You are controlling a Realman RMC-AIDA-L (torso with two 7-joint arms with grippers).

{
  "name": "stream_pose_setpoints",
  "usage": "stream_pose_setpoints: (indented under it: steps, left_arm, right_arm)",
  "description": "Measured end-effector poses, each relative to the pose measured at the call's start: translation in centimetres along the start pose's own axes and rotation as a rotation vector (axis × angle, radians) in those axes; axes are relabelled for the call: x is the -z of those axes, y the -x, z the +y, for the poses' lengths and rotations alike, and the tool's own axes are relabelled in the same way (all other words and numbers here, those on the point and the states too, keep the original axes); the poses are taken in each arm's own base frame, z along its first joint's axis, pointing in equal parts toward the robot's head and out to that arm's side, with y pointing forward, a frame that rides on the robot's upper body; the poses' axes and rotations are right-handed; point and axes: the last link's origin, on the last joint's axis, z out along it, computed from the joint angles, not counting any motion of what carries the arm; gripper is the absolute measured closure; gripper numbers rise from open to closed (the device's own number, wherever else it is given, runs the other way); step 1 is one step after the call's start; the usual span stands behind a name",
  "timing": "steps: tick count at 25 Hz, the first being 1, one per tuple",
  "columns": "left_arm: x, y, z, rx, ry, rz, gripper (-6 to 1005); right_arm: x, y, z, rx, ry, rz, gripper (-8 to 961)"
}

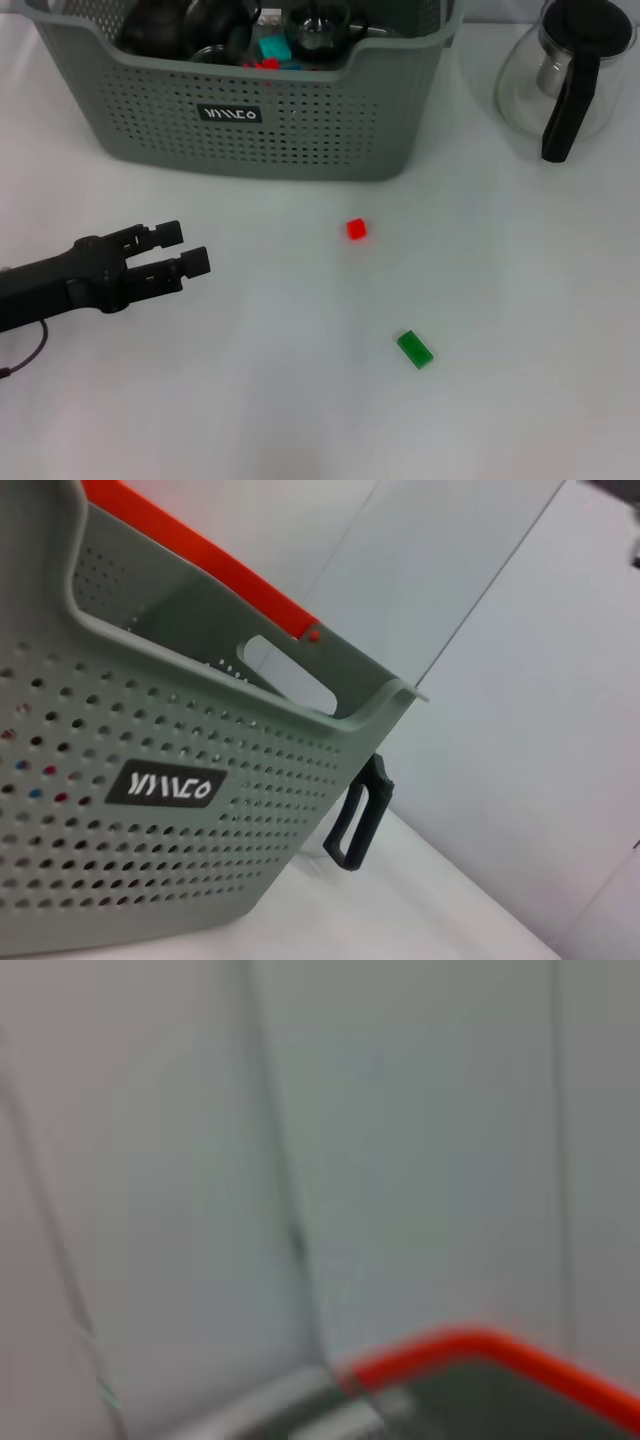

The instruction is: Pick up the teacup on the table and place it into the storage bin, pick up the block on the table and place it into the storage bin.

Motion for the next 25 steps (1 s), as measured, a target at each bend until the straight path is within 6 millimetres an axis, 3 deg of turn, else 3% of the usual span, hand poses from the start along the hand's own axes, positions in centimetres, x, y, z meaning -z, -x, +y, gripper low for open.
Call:
stream_pose_setpoints:
  steps: [4, 8, 13, 18, 22, 25]
  left_arm:
    - [-0.3, -0.4, -0.1, 0.002, 0.01, -0.003, 205]
    - [-0.6, -0.7, -0.1, 0.002, 0.018, -0.012, 205]
    - [-0.5, -0.7, -0.1, 0.003, 0.016, -0.009, 205]
    - [-0.3, -0.4, -0.1, 0.009, 0.007, -0.009, 206]
    - [-0.3, -0.3, -0.1, 0.01, 0.009, -0.007, 206]
    - [-0.2, -0.2, 0.0, 0.012, 0.007, -0.006, 206]
  right_arm:
    - [-4.3, 0.4, -0.4, 0.063, -0.15, 0.239, 519]
    - [-7.7, -0.5, 0.0, 0.139, -0.237, 0.41, 516]
    - [-10.1, -2.1, 0.0, 0.181, -0.274, 0.478, 513]
    - [-10.3, -1.8, 0.0, 0.212, -0.29, 0.428, 509]
    - [-8.6, -0.3, 0.6, 0.137, -0.211, 0.241, 343]
    - [-5.7, 0.3, 1.3, 0.103, -0.097, 0.043, 240]
